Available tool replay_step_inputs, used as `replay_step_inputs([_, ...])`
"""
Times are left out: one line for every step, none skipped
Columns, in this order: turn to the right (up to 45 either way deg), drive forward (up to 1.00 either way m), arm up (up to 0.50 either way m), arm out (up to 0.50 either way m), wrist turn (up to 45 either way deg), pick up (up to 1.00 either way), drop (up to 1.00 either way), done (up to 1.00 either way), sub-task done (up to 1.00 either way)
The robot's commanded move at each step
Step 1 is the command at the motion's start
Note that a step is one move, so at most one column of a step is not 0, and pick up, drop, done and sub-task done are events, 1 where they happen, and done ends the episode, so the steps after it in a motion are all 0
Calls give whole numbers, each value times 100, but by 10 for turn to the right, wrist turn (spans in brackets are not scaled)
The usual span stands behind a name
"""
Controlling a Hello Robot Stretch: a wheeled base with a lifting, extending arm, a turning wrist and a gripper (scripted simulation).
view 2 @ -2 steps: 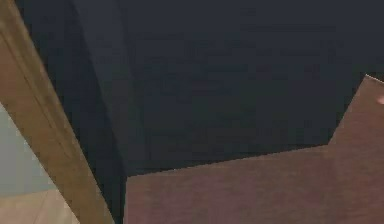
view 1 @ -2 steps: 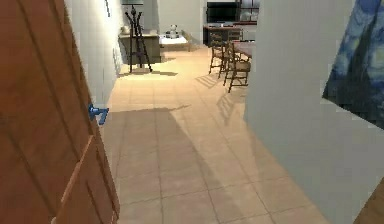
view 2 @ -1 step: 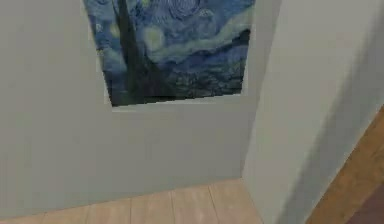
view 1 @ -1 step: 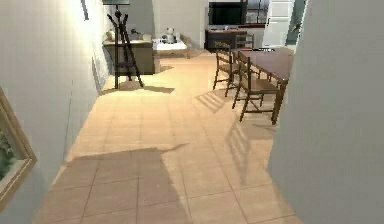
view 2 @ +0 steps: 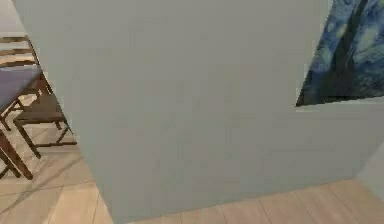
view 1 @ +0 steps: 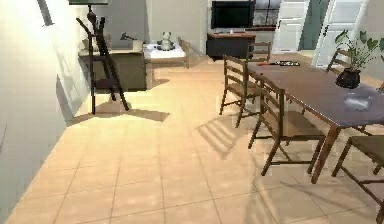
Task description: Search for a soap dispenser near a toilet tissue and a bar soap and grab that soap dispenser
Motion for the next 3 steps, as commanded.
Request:
replay_step_inputs([0, 100, 0, 0, 0, 0, 0, 0, 0])
replay_step_inputs([0, 100, 0, 0, 0, 0, 0, 0, 0])
replay_step_inputs([0, 60, 0, 0, 0, 0, 0, 0, 0])
